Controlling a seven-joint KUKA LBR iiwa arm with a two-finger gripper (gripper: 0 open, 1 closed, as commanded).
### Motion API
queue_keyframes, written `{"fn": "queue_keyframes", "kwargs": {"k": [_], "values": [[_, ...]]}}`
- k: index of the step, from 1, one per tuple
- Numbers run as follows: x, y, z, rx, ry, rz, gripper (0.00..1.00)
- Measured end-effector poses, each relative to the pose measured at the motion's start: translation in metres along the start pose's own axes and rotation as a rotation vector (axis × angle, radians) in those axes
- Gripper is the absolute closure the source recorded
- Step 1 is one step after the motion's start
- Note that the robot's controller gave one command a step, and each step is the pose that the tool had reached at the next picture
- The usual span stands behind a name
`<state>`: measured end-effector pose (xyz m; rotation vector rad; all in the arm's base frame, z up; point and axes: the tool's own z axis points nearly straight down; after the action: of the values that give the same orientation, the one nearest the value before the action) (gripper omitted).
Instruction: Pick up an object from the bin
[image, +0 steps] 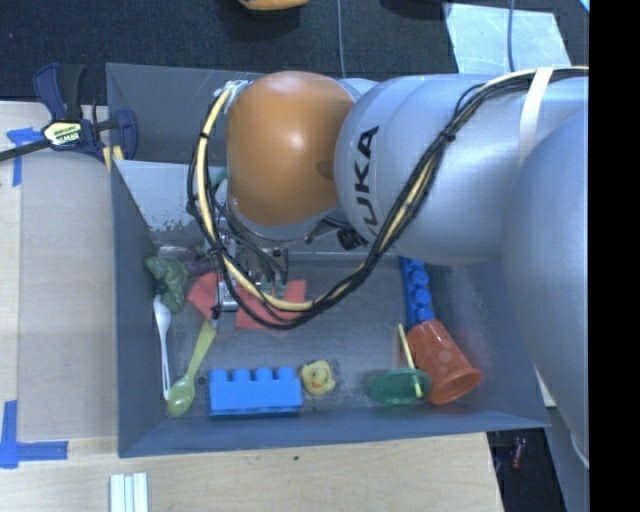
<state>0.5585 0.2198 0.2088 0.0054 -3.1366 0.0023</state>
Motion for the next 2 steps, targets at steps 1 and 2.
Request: {"fn": "queue_keyframes", "kwargs": {"k": [1,2], "values": [[-0.002,-0.001,-0.005,-0.003,-0.008,0.003,0.0],[-0.043,-0.056,0.024,-0.004,-0.011,0.054,0.0]]}}
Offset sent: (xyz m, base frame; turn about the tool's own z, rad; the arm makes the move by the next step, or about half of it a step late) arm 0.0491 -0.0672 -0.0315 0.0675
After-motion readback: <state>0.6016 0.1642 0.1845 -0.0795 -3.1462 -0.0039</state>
